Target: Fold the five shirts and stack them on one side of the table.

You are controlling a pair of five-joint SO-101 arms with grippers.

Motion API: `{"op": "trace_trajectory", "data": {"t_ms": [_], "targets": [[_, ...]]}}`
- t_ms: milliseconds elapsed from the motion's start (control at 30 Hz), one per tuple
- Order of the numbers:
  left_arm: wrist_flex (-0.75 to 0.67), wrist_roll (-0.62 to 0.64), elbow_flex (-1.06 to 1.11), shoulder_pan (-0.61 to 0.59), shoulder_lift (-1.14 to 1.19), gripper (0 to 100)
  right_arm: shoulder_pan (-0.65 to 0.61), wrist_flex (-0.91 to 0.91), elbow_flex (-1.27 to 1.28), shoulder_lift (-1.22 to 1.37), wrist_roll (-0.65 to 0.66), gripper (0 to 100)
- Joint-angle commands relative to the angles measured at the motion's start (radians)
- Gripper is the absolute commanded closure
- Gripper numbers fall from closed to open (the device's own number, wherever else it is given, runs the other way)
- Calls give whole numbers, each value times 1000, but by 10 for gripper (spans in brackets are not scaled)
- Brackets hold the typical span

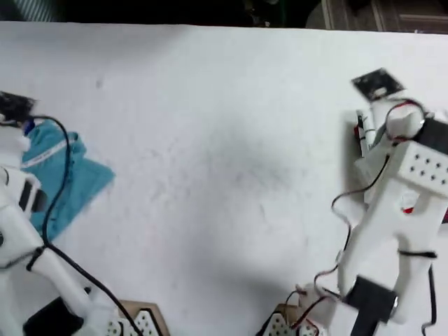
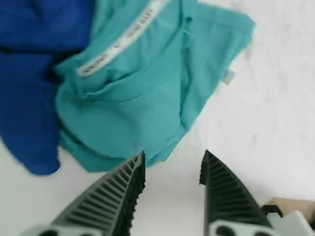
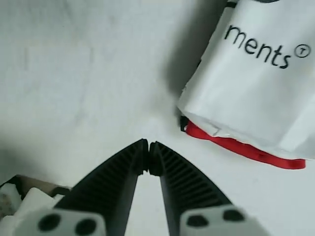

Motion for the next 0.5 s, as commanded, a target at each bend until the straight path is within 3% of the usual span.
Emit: {"op": "trace_trajectory", "data": {"t_ms": [0, 467], "targets": [[-87, -41, 18, 2, 105, 789, -33, 7, 110, -148, -72, 981], [-100, -51, -451, -22, 711, 694, -73, 7, 371, -437, -192, 981]]}}
